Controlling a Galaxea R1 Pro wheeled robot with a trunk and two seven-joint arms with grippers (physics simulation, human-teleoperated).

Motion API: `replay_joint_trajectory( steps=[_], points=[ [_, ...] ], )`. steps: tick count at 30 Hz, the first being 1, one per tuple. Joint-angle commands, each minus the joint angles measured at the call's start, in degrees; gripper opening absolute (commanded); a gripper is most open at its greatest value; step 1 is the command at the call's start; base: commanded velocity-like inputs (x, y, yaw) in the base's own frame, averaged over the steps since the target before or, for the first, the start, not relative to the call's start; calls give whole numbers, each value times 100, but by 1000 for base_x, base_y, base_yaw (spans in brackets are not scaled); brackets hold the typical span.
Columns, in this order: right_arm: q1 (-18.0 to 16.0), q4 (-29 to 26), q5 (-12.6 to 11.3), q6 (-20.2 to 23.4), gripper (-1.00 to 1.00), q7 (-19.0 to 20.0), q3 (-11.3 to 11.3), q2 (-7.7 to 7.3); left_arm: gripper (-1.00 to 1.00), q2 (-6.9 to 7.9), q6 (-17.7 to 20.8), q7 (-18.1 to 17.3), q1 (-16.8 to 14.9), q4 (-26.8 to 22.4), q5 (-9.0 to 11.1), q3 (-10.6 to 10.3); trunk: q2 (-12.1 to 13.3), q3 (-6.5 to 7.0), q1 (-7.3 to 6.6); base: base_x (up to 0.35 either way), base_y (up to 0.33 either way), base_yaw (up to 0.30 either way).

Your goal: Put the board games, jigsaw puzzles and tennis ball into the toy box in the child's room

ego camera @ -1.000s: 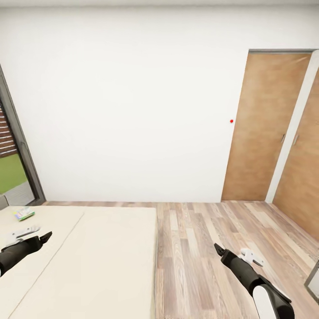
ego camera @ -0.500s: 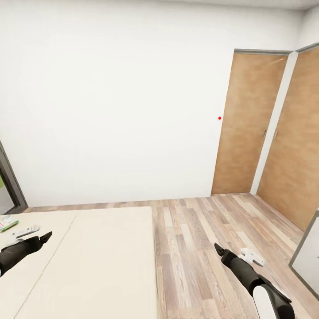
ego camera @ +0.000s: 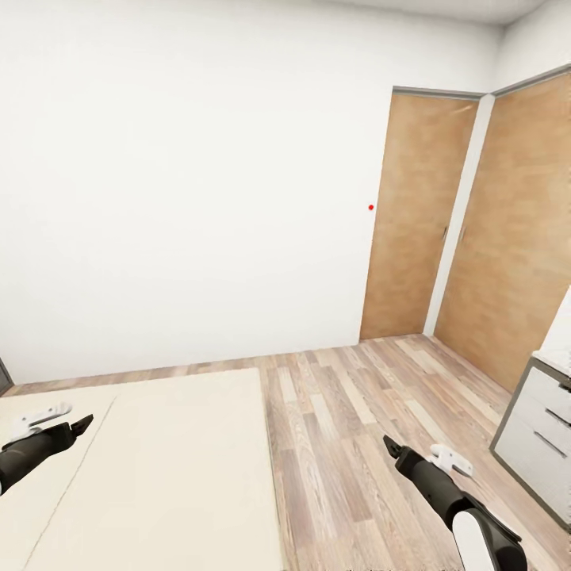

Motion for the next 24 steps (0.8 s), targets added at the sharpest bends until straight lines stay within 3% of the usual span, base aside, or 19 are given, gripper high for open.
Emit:
replay_joint_trajectory(
  steps=[1,24],
  points=[
    [-3,-6,-55,30,100,-22,-10,5,100,-1,38,-21,-3,-2,16,10,-5,-4,2,-69,16,-61],
    [-1,-6,-57,30,100,-22,-9,5,100,-1,40,-21,-3,-2,16,16,-5,-9,2,-22,2,-8]
  ],
)
